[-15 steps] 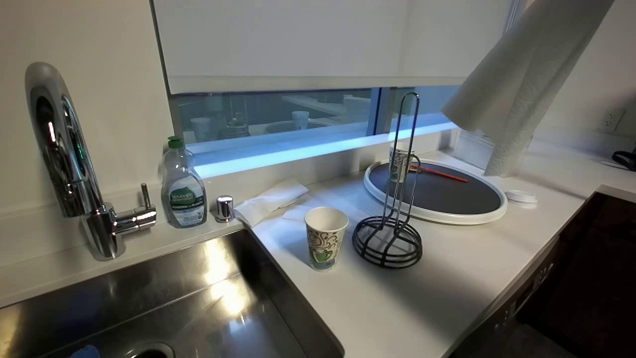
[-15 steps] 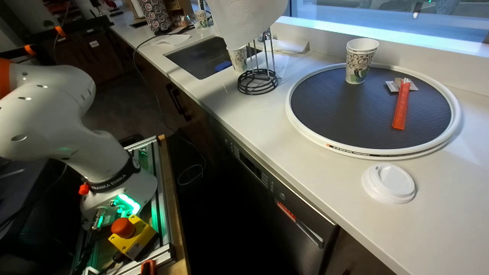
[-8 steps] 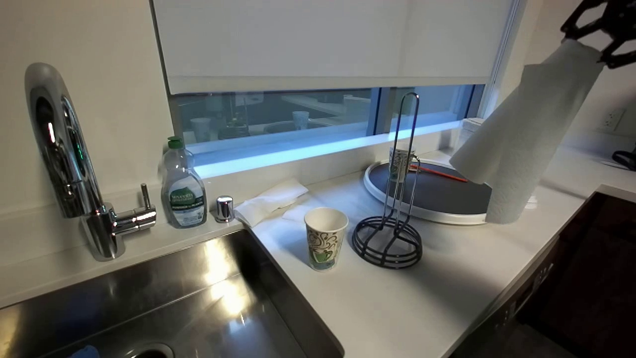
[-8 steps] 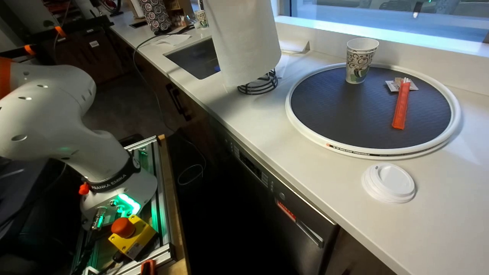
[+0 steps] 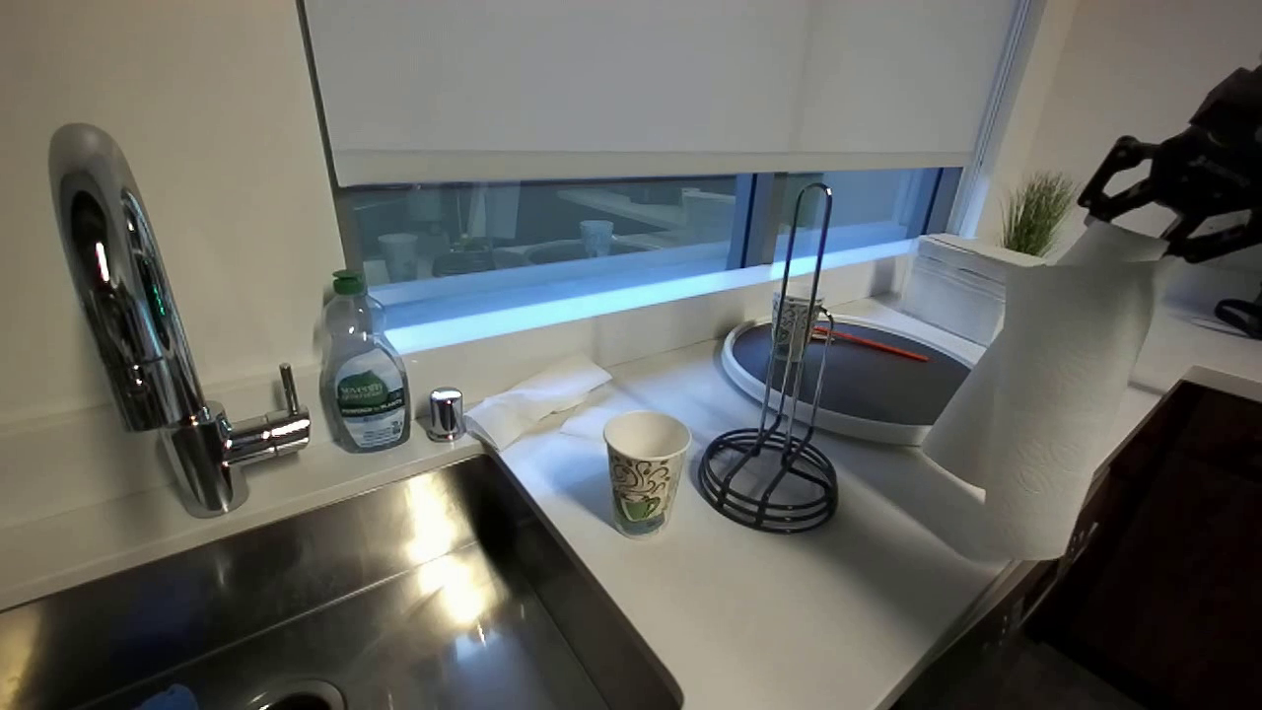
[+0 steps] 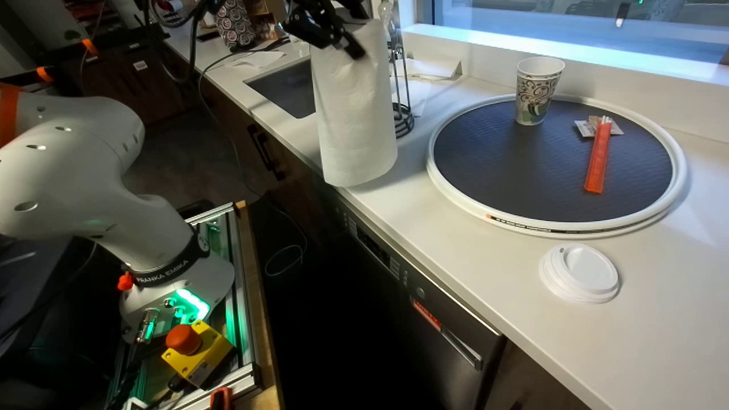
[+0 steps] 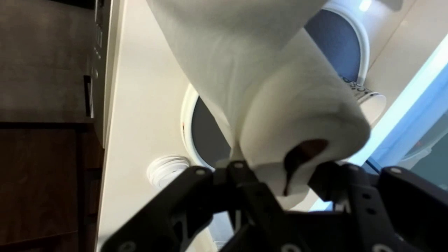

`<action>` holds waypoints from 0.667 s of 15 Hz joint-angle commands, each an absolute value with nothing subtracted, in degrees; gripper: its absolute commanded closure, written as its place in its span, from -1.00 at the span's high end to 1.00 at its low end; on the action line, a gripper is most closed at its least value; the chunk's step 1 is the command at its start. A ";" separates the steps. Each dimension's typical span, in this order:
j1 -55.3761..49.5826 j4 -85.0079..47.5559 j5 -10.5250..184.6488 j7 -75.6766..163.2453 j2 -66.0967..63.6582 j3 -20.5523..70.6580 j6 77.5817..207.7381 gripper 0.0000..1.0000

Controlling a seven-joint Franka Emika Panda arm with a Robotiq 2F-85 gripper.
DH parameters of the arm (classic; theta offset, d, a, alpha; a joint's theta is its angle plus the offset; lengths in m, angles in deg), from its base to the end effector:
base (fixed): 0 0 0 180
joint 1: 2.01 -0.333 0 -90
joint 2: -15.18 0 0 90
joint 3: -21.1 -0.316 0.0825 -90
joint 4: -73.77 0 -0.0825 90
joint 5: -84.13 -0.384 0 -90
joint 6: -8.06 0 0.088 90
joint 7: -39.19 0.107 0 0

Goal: Move the paper towel roll to the counter

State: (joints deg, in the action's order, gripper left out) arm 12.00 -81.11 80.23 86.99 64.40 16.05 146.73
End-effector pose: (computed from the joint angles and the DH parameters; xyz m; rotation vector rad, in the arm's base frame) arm 0.3358 -0.0494 0.5348 -2.4792 1.4183 -0.8034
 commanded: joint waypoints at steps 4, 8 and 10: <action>14.60 -81.12 84.84 85.13 61.81 13.03 147.31 -0.72; 15.40 -79.82 87.13 85.39 58.94 11.58 149.02 -0.72; 15.88 -79.51 87.89 86.02 57.68 10.74 151.20 -0.72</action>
State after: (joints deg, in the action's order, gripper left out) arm 14.49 -80.40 86.01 85.17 60.34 12.40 147.92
